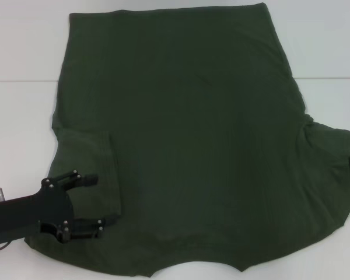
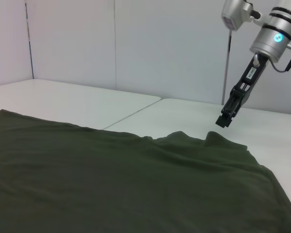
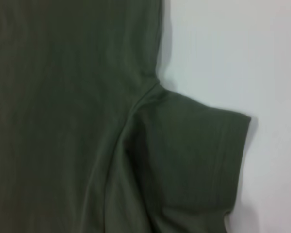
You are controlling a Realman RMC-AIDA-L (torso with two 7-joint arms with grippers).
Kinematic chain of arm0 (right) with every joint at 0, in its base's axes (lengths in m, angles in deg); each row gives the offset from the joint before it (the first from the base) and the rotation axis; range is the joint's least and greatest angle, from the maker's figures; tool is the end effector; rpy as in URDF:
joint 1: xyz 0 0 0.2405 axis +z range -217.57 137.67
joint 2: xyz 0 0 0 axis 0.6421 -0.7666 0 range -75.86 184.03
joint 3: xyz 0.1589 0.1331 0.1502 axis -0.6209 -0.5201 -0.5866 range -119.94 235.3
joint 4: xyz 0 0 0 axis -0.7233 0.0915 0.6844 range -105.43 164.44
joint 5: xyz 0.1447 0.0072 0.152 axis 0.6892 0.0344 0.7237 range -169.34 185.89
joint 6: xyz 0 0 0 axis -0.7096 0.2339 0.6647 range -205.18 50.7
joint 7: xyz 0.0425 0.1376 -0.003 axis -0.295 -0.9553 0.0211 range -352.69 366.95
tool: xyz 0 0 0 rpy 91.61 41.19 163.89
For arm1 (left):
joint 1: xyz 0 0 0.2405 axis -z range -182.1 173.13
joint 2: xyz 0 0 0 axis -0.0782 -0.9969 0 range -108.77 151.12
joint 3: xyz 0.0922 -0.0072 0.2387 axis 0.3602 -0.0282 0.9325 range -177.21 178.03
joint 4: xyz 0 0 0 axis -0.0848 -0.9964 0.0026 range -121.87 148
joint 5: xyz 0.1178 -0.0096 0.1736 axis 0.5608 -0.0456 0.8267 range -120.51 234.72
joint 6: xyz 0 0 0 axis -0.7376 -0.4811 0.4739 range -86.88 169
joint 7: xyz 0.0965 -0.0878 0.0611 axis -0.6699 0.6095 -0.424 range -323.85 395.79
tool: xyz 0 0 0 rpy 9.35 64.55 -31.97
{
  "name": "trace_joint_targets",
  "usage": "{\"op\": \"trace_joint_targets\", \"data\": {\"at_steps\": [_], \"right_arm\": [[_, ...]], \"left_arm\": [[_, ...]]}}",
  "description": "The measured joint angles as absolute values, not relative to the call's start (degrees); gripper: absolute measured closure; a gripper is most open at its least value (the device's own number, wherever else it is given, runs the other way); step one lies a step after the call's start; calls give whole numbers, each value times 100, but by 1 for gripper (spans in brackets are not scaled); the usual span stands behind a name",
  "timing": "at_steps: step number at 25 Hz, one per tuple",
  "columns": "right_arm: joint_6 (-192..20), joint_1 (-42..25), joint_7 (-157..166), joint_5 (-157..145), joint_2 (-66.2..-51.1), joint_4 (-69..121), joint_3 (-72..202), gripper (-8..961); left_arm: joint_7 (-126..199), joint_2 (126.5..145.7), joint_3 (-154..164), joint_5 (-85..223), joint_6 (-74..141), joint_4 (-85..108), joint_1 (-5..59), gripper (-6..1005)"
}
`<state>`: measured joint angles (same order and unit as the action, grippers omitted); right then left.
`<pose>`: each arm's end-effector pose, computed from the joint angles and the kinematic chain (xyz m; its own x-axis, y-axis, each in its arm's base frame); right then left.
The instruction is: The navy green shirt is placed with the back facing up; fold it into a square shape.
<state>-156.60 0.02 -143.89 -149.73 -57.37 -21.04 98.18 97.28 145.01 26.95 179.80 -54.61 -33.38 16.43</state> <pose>0.3063 0.3934 0.0931 0.2318 -0.9323 -0.2775 -0.8736 -0.0740 -0.4811 -0.3073 0.2754 0.0127 0.8692 0.1697 0.4644 0.3514 -0.8727 -0.3389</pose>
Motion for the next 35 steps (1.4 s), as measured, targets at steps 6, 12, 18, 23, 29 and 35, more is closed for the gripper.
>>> {"op": "trace_joint_targets", "data": {"at_steps": [6, 12, 18, 23, 29, 35], "right_arm": [[-15425, 37, -14333, -14955, -5737, -1926, 9961, 88], [-15223, 95, -14298, -14969, -5736, -1711, 9974, 89], [-15072, 119, -14239, -14959, -5780, -1594, 9977, 89], [-15012, 137, -14236, -14903, -5786, -1441, 9924, 88], [-15002, 123, -14232, -14664, -5726, -1278, 9899, 88], [-14982, 109, -14211, -14726, -5717, -1280, 9964, 88]], "left_arm": [[9729, 14501, 2695, 17979, -5452, -3309, 1644, 79], [9730, 14501, 2695, 17979, -5392, -3281, 1651, 78], [9731, 14501, 2695, 17980, -5358, -3281, 1652, 78], [9732, 14501, 2695, 17980, -5354, -3281, 1652, 78], [9732, 14501, 2717, 17980, -5286, -3273, 1647, 78], [9730, 14501, 2723, 17980, -5284, -3259, 1644, 78]]}}
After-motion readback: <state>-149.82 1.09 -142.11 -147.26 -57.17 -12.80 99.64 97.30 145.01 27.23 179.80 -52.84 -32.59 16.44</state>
